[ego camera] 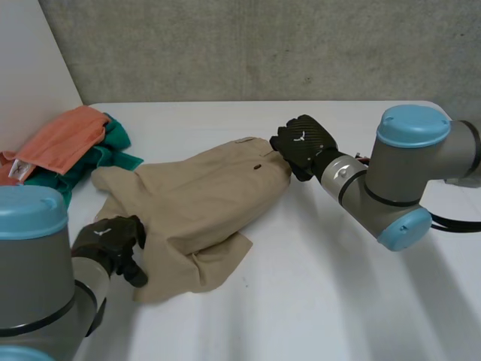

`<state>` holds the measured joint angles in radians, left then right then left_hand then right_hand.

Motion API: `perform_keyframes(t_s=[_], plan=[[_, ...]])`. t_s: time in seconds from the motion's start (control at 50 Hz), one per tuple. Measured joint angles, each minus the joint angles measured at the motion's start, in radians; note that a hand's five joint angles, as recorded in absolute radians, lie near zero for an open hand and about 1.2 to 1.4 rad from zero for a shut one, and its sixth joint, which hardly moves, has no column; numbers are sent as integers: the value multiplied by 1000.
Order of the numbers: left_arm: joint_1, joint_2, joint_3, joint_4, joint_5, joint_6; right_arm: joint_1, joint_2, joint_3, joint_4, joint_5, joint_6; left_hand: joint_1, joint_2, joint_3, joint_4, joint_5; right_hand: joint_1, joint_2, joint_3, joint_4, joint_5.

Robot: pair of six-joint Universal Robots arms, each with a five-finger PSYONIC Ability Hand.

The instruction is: Fold the laundry.

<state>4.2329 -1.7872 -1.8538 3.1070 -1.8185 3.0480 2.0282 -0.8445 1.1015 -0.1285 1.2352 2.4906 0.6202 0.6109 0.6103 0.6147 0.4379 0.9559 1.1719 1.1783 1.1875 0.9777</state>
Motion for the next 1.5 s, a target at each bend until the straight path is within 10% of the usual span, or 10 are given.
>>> perform_keyframes(t_s=[0.16, 0.34, 0.62, 0.8, 1.06, 1.12, 1.22, 1.5], plan=[[-6, -84, 65, -12, 105, -112, -6, -45, 61, 6, 3, -4, 525, 503, 498, 499, 494, 0, 0, 0, 0, 0], [-5, -99, 162, -26, 99, -97, -53, -110, 72, 111, 1, -15, 538, 583, 577, 581, 540, 0, 0, 0, 0, 0], [4, 151, 370, -111, 94, 283, -191, -529, 80, 553, 11, -122, 538, 584, 578, 582, 541, 0, 0, 4, 0, -1], [-1, 193, 379, -99, 96, 332, -202, -682, 164, 680, 9, -187, 538, 585, 581, 582, 540, 15, 0, 4, 0, -1], [-16, -177, 488, 140, 84, 384, -168, -368, 157, 494, 49, -164, 507, 525, 523, 532, 515, 25, 0, 4, 0, -1], [-25, -305, 551, 205, 80, 446, -131, -245, 126, 383, 98, -145, -54, 4, 26, 15, 20, 25, 0, 4, 0, -1], [-41, -388, 588, 240, 77, 505, -86, -126, 106, 233, 154, -129, -384, -358, -355, -368, -369, 25, 0, 4, 0, -1], [-84, -96, 229, 226, 90, 499, -77, -148, 173, 154, 161, -75, -260, -249, -250, -252, -246, 29, 0, 4, 0, -1]])
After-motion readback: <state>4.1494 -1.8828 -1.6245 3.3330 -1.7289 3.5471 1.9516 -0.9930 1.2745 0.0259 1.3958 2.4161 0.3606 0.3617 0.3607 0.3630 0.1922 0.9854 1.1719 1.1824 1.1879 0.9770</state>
